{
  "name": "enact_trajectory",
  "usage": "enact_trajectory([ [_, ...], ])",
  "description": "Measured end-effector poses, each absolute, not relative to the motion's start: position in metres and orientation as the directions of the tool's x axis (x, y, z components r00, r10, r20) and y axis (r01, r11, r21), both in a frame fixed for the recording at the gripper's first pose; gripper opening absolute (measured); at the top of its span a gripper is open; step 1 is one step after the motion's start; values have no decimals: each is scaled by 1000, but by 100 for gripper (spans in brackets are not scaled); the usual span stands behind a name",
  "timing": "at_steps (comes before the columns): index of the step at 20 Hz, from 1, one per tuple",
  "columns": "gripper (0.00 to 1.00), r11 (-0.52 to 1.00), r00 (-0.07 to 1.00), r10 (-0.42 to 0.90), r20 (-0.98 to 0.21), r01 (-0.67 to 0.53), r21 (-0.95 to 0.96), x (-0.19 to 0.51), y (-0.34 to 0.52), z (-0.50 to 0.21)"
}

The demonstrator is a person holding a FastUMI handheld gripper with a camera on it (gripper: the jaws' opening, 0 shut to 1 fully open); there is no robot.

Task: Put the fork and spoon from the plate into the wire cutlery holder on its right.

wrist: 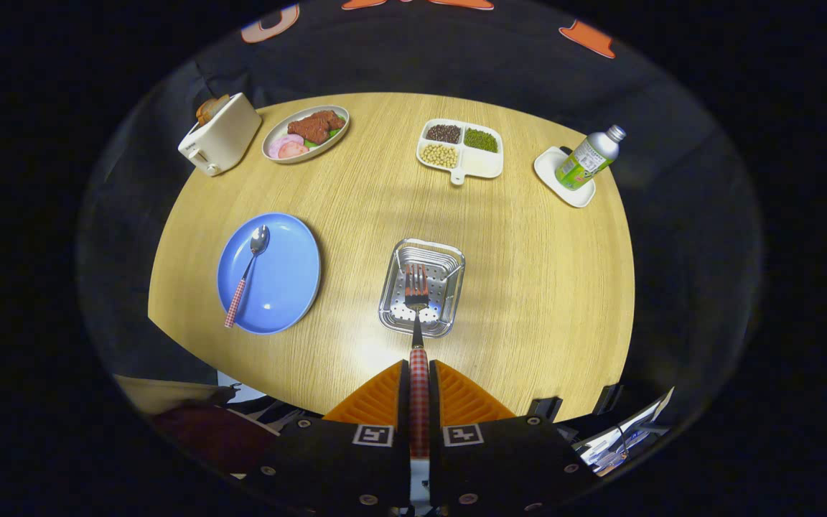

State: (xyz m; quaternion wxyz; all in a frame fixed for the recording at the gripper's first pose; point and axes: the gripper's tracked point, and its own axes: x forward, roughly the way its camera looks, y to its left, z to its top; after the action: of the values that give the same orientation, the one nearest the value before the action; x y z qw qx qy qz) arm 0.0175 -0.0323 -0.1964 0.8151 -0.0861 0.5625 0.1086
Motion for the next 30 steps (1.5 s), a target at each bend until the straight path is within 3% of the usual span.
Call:
enact_trajectory([
  [9,11,969,192,43,-981,-247,-6,43,-32,-218],
  [23,11,982,155,48,-987,-188,18,62,-24,-246],
  [26,15,985,188,70,-980,-170,38,63,-22,-240],
  [30,37,983,285,75,-956,-183,22,63,-26,-222],
])
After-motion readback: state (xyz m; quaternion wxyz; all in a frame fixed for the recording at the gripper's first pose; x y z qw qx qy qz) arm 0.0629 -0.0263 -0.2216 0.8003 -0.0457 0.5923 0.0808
